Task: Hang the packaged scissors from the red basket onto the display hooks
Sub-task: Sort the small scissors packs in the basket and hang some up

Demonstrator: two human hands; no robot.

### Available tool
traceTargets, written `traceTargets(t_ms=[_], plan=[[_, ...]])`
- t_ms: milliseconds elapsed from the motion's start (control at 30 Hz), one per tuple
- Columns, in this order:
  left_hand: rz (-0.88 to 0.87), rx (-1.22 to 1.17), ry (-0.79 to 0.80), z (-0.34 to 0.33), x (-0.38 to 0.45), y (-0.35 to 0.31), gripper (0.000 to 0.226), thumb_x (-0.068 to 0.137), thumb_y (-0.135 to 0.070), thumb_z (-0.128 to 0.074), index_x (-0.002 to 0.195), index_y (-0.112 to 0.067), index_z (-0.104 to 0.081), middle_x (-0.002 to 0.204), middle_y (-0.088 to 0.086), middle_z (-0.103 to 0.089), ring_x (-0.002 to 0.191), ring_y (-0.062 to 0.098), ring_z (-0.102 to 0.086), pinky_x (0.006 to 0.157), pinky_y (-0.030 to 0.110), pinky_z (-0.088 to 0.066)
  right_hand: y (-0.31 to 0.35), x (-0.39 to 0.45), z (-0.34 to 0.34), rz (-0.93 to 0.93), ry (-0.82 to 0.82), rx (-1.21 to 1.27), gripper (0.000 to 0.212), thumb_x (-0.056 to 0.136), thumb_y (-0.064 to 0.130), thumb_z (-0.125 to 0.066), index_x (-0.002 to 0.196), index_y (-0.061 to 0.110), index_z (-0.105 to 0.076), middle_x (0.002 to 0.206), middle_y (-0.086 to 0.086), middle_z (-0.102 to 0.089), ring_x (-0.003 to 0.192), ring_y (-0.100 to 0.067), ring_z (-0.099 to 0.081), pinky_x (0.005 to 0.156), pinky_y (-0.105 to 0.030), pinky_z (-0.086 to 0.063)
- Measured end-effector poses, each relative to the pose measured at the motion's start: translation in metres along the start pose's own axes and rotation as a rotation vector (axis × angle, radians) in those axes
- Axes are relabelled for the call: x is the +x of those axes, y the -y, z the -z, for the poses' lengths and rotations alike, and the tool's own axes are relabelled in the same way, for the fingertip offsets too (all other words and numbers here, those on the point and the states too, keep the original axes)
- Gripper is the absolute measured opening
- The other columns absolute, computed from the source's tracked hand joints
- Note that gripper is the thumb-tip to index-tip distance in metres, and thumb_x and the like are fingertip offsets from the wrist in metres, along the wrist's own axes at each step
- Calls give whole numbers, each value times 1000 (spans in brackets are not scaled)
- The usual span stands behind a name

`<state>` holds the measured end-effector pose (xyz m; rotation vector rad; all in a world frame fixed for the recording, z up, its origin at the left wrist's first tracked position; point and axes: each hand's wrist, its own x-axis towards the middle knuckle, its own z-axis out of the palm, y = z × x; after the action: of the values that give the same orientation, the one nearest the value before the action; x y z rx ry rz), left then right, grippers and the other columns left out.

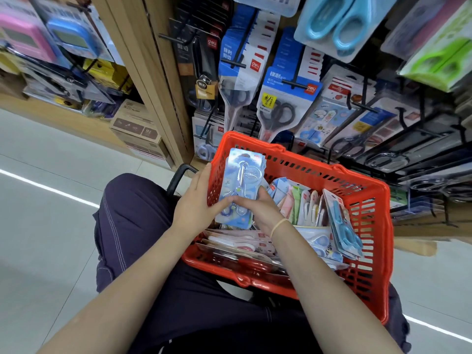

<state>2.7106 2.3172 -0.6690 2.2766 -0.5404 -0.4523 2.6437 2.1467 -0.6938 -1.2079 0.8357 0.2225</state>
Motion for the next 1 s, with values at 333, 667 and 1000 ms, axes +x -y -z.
traceTargets(t_ms=[333, 667, 1000], plan=[[152, -600, 21, 31, -6, -79, 44, 94, -35, -72, 133, -24, -56, 129, -4, -64, 108, -2, -62, 87, 11, -47, 68, -95, 34, 227, 146, 98, 48, 81, 13, -75, 127, 7, -63, 121, -9, -73, 108, -26, -70, 87, -35, -58], [-1, -1117, 168, 88, -13, -177, 54, 79, -25, -72, 132, -17, -59, 121, 8, -75, 105, 26, -74, 84, 38, -61, 159, -163, 18, 624, -87, -78, 40, 90, 18, -75, 121, 4, -54, 111, -11, -72, 97, -15, -72, 81, -32, -57], [-111, -1188, -124, 134, -7, -209, 59, 81, -35, -72, 135, -16, -58, 125, 8, -73, 112, 28, -71, 96, 47, -57, 216, -199, 19, 815, -143, -47, 26, 100, 20, -61, 126, 21, -62, 120, 2, -73, 108, -17, -70, 90, -35, -57]])
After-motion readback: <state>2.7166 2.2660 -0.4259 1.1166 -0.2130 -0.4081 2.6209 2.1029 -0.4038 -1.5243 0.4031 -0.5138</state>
